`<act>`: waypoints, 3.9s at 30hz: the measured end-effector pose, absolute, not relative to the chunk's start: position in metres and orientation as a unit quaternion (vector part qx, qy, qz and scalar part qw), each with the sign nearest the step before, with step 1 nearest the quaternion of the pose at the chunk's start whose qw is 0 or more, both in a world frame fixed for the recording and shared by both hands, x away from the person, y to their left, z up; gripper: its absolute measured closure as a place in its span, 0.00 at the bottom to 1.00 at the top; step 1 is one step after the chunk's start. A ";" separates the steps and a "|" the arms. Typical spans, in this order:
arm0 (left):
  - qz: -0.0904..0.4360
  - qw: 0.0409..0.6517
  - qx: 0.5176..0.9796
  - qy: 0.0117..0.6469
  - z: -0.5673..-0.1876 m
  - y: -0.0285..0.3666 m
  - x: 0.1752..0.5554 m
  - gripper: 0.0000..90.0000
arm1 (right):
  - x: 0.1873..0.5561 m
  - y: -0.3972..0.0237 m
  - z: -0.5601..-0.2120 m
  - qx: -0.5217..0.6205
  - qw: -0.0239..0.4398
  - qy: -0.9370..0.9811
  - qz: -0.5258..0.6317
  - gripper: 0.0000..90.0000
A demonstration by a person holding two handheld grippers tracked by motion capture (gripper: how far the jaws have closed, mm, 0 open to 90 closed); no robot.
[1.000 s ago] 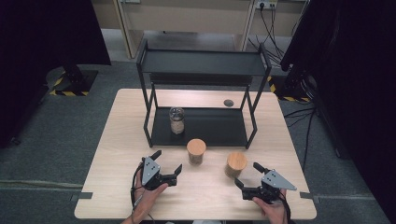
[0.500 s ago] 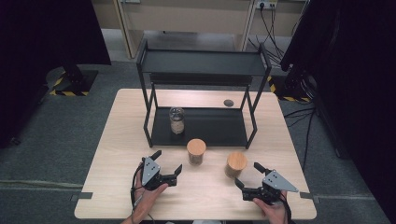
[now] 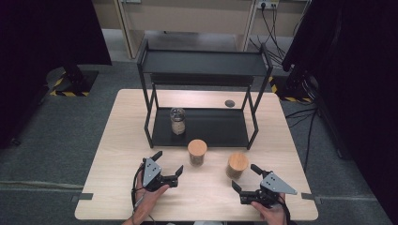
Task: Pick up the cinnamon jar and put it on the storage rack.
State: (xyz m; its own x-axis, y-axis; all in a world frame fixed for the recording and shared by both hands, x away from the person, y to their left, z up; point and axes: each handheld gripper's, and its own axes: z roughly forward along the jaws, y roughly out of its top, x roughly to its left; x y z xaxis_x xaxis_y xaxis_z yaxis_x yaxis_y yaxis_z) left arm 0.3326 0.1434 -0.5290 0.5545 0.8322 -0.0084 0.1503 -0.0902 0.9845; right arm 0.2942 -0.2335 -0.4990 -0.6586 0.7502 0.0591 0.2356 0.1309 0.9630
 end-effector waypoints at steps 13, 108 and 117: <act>0.300 0.568 0.674 0.364 -0.529 0.143 0.333 0.03 | 0.288 -0.225 -0.492 0.330 0.224 0.718 0.570 0.03; 0.300 0.568 0.676 0.360 -0.529 0.143 0.332 0.03 | 0.323 -0.121 -0.494 0.339 0.216 0.737 0.544 0.05; 0.299 0.569 0.676 0.360 -0.529 0.143 0.332 0.03 | 0.331 -0.113 -0.494 0.352 0.224 0.736 0.534 0.05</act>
State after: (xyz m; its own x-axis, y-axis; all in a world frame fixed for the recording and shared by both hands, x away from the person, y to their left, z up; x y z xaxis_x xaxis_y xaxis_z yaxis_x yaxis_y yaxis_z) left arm 0.3325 0.1432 -0.5290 0.5618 0.8272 -0.0045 0.1465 -0.0941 0.9847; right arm 0.3315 -0.1131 -0.4944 -0.6529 0.7560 0.0462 0.2787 0.1831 0.9428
